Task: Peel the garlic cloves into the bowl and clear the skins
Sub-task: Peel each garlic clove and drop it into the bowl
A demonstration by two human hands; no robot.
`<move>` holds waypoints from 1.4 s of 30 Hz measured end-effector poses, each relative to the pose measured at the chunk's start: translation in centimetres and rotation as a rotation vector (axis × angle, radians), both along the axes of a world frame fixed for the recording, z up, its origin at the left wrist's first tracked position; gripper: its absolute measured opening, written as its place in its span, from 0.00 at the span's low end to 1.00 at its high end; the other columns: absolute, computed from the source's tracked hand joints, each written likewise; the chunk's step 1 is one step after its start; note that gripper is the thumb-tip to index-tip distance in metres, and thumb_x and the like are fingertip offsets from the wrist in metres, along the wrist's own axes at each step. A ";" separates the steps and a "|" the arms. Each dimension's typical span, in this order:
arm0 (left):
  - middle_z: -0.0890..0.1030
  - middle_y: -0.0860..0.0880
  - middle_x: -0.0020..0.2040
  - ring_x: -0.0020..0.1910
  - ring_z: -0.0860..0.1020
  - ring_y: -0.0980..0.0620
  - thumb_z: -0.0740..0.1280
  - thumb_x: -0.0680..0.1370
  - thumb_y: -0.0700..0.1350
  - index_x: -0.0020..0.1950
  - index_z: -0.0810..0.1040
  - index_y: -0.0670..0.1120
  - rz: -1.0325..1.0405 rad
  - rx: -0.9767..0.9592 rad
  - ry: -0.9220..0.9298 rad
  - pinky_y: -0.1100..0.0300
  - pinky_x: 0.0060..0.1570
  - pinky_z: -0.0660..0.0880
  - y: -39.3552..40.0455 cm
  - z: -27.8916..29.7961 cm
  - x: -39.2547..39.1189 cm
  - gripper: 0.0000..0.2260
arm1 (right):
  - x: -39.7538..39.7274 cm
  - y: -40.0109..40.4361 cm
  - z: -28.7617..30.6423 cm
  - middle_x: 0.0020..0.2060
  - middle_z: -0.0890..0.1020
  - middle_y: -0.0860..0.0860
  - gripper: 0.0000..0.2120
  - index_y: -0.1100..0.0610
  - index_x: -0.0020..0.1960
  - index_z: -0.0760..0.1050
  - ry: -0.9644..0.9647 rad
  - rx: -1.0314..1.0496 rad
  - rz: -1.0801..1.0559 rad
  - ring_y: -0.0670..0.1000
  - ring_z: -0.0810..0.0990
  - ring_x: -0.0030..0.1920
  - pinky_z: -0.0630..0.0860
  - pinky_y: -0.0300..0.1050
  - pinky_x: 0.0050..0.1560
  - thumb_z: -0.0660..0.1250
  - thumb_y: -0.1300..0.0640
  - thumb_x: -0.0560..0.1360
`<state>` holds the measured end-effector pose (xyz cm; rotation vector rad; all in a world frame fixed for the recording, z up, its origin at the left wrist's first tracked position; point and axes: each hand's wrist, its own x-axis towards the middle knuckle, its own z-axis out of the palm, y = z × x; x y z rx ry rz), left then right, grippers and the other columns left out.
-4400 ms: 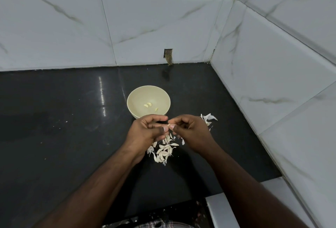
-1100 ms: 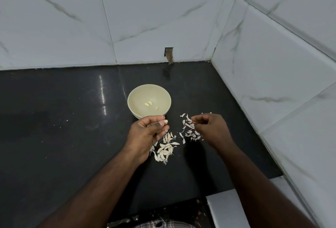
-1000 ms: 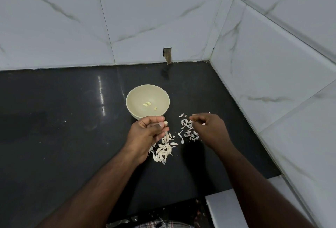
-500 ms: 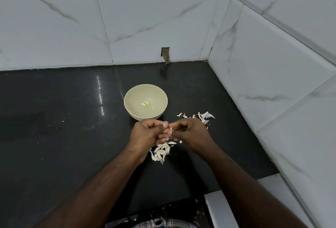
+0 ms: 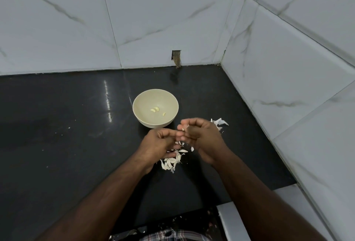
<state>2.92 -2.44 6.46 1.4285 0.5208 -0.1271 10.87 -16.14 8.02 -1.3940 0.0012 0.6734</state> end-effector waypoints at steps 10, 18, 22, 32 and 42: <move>0.86 0.45 0.49 0.48 0.85 0.48 0.64 0.81 0.36 0.53 0.83 0.44 0.003 -0.117 -0.009 0.51 0.49 0.82 0.1 0.3 -0.3 0.08 | -0.2 0.9 0.1 0.47 0.85 0.61 0.06 0.64 0.56 0.76 0.100 0.213 -0.113 0.56 0.86 0.47 0.84 0.46 0.48 0.63 0.65 0.81; 0.85 0.45 0.46 0.42 0.83 0.49 0.69 0.80 0.49 0.54 0.83 0.43 0.081 -0.199 -0.042 0.58 0.40 0.80 0.4 0.7 -0.4 0.10 | -0.2 0.3 -0.7 0.36 0.86 0.53 0.03 0.61 0.45 0.83 -0.370 -0.116 -0.025 0.46 0.83 0.37 0.78 0.39 0.40 0.74 0.67 0.73; 0.85 0.43 0.42 0.39 0.83 0.52 0.71 0.78 0.42 0.49 0.82 0.41 0.149 -0.178 -0.077 0.63 0.36 0.80 0.4 0.8 -0.2 0.04 | -0.8 0.4 -0.4 0.35 0.85 0.52 0.07 0.61 0.45 0.83 -0.359 -0.087 0.061 0.46 0.83 0.36 0.79 0.39 0.40 0.73 0.71 0.72; 0.86 0.43 0.42 0.37 0.84 0.51 0.69 0.80 0.39 0.54 0.80 0.41 0.181 -0.248 -0.087 0.61 0.36 0.81 0.6 1.0 -0.1 0.04 | -0.7 0.1 -0.1 0.39 0.85 0.50 0.09 0.63 0.52 0.83 -0.460 -0.176 0.212 0.41 0.83 0.38 0.78 0.33 0.41 0.74 0.69 0.72; 0.86 0.43 0.46 0.38 0.83 0.52 0.68 0.81 0.42 0.54 0.82 0.40 0.162 -0.230 -0.091 0.60 0.37 0.81 0.7 0.9 -0.3 0.07 | -0.5 0.1 -0.4 0.39 0.85 0.46 0.12 0.49 0.50 0.82 -0.502 -0.250 0.225 0.42 0.84 0.40 0.78 0.35 0.44 0.74 0.65 0.74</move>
